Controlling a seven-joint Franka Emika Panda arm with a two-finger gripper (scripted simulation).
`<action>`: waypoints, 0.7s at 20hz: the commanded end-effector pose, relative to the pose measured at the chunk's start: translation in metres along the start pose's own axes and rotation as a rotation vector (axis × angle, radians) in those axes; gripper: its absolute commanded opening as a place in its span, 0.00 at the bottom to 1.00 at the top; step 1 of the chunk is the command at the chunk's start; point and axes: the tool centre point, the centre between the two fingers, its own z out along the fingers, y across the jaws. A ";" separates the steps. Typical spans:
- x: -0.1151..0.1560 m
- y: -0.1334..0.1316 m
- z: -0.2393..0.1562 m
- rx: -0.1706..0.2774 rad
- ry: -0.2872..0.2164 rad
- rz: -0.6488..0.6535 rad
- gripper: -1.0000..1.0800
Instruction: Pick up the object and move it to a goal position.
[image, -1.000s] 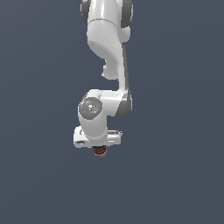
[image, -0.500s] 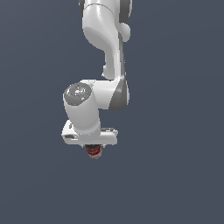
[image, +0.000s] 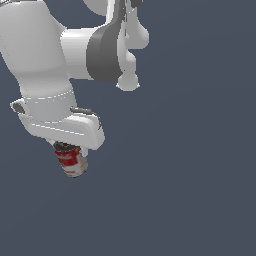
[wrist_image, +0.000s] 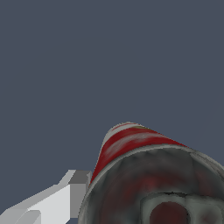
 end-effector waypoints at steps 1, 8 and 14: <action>0.016 0.016 -0.046 0.010 0.064 0.078 0.00; 0.032 0.051 -0.124 0.024 0.169 0.216 0.00; 0.034 0.064 -0.152 0.028 0.206 0.266 0.00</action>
